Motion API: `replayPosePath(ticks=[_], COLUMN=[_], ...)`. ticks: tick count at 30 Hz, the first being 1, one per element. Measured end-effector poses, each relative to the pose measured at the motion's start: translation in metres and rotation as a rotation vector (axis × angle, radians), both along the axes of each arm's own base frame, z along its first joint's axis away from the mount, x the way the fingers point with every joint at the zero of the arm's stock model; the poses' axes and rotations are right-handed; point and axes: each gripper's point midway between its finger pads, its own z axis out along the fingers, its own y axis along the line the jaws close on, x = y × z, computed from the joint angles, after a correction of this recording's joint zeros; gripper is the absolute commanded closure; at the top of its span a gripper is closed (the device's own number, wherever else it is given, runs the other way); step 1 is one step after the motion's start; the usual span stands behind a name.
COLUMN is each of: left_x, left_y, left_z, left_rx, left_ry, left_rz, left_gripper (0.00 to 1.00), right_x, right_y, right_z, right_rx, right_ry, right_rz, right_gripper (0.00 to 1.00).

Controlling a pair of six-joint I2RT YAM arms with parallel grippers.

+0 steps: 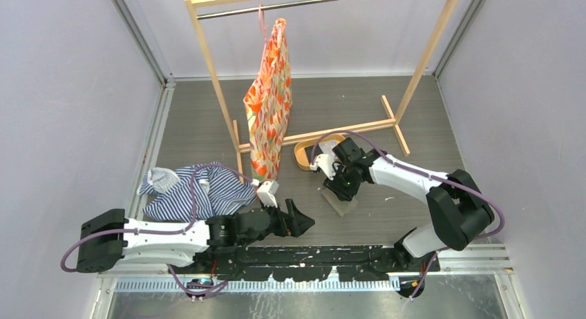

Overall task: Put the credit cards into the card holder
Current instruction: Open the card holder at the center of the board.

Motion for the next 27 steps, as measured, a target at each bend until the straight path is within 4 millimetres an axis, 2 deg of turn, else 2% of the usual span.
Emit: replayPosePath(ticks=[4, 6, 10, 14, 21, 27], left_x=[0.005, 0.006, 0.009, 0.011, 0.015, 0.019], left_y=[-0.004, -0.004, -0.006, -0.009, -0.024, -0.041], left_z=[0.002, 0.003, -0.001, -0.01, -0.033, -0.032], left_rx=[-0.022, -0.03, -0.027, -0.009, 0.043, 0.045], left_ry=[0.001, 0.002, 0.005, 0.009, 0.019, 0.012], left_rz=[0.029, 0.039, 0.055, 0.064, 0.065, 0.063], left_gripper=[0.11, 0.11, 0.11, 0.11, 0.12, 0.11], right_x=[0.004, 0.006, 0.01, 0.003, -0.008, -0.015], right_y=[0.002, 0.001, 0.001, 0.001, 0.007, 0.016], right_z=[0.0, 0.001, 0.006, 0.014, 0.064, 0.086], right_rx=[-0.027, -0.035, -0.019, 0.076, 0.355, 0.492], right_ry=[-0.023, -0.033, -0.038, 0.045, 0.129, 0.197], right_rz=[-0.001, -0.006, -0.026, -0.059, -0.104, -0.101], right_gripper=[0.94, 0.99, 0.99, 0.99, 0.99, 0.99])
